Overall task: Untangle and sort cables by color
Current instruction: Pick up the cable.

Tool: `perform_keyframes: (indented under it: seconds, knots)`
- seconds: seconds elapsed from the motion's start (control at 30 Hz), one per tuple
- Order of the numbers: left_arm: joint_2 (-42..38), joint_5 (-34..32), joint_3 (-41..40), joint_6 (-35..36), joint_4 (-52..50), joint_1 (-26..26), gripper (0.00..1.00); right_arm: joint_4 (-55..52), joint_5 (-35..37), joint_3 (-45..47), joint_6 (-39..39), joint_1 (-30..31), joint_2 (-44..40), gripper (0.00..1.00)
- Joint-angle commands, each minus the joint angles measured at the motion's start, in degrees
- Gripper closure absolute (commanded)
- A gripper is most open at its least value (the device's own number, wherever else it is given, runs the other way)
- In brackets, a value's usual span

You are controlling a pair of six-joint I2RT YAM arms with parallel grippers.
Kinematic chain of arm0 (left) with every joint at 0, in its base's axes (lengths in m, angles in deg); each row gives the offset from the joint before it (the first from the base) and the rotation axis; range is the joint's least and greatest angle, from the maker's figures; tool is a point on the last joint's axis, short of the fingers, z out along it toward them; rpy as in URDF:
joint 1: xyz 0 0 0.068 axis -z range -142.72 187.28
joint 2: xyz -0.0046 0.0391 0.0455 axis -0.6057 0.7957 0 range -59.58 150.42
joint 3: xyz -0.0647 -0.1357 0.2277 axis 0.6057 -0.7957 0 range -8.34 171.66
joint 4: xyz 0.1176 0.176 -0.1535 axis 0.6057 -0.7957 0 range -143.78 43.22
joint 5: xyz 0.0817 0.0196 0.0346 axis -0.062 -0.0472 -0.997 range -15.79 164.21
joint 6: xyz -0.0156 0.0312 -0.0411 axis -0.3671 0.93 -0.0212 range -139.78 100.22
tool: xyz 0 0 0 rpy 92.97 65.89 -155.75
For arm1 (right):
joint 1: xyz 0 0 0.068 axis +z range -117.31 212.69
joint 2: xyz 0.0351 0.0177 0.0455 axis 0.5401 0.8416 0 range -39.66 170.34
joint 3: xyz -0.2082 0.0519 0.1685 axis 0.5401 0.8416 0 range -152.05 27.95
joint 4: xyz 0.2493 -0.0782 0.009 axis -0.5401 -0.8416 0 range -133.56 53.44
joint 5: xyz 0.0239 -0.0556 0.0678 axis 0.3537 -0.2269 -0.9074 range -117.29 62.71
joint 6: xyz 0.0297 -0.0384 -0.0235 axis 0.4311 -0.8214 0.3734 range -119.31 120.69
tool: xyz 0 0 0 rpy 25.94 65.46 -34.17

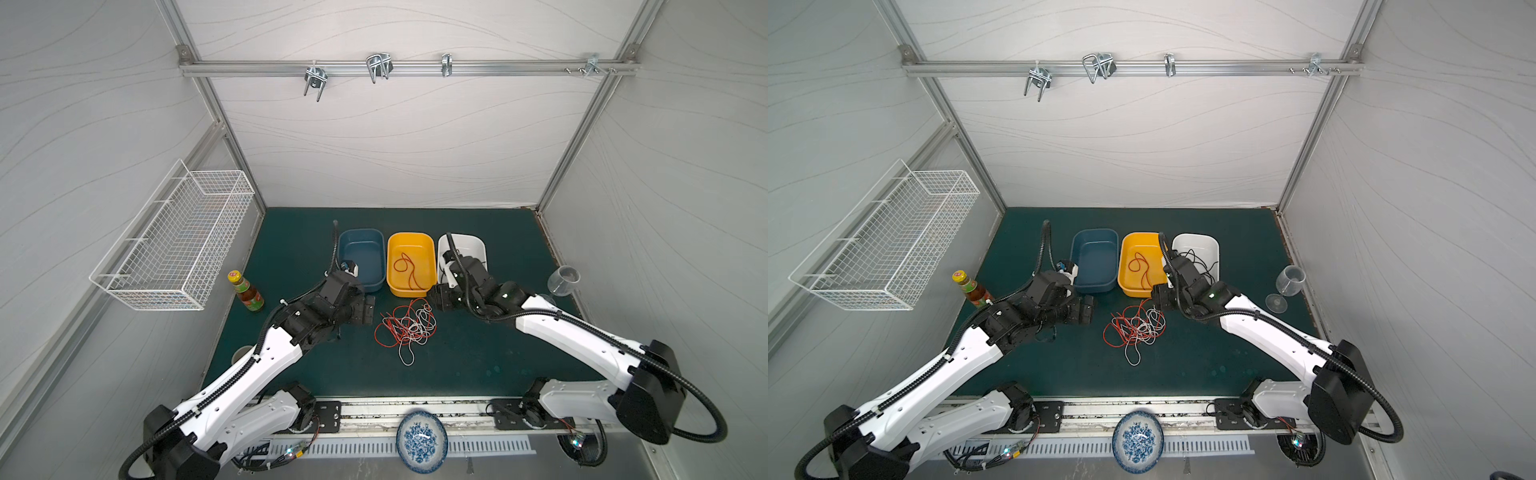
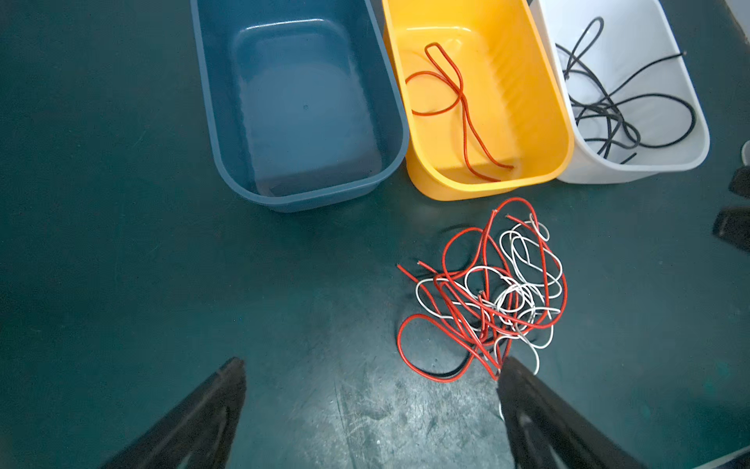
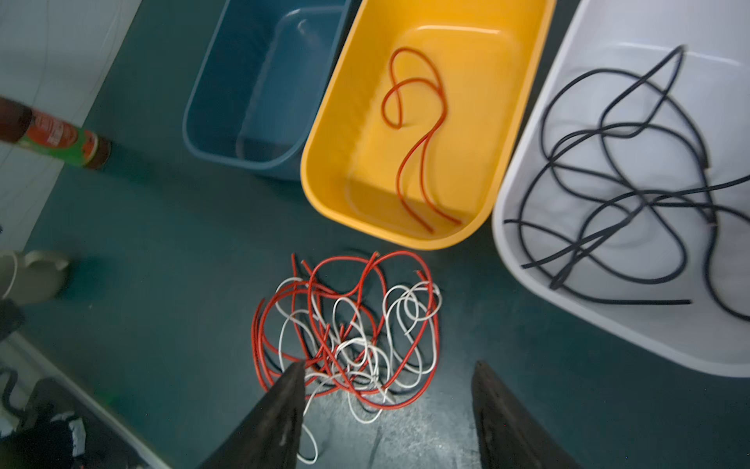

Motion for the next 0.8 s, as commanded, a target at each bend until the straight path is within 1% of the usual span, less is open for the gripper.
perform_keyframes:
  seconds: [0.0,0.03,0.07,0.17,0.23,0.37,0.5,0.67,0.77]
  knots:
    - [2.0,-1.9,4.1,-0.8,-3.5,3.0,0.04,3.9,0.3,1.7,1.5,5.0,-1.1,0.35]
    - [2.8,-2.6,4.9,-2.0,-5.1,3.8,0.04,4.1,1.1,2.3,1.4,6.2,-1.1,0.35]
    - [3.8,-1.8,5.8,-3.7,-7.0,4.0,0.04,4.6,1.6,3.0,1.3,7.2,-1.1,0.35]
    - [6.1,3.3,6.1,-8.7,-10.7,3.9,0.06,6.6,0.9,6.0,1.4,8.5,-1.1,0.35]
    - [6.9,6.2,4.8,-11.7,-10.6,3.9,0.08,8.0,0.4,7.7,2.1,8.7,-1.0,0.35]
    - [7.7,12.5,-0.2,-16.1,-4.9,4.0,0.12,10.1,-1.1,9.7,2.9,8.8,-0.3,0.35]
    - [9.0,16.4,-4.1,-19.3,0.9,4.0,0.16,10.4,-1.8,10.2,3.3,9.0,0.3,0.36]
    - [11.2,18.4,-6.1,-20.4,5.5,4.0,0.22,12.9,-3.7,11.2,3.9,9.5,2.3,0.37]
    - [11.5,17.9,-5.8,-19.9,5.0,4.0,0.30,15.2,-4.8,11.3,4.1,10.2,4.6,0.41]
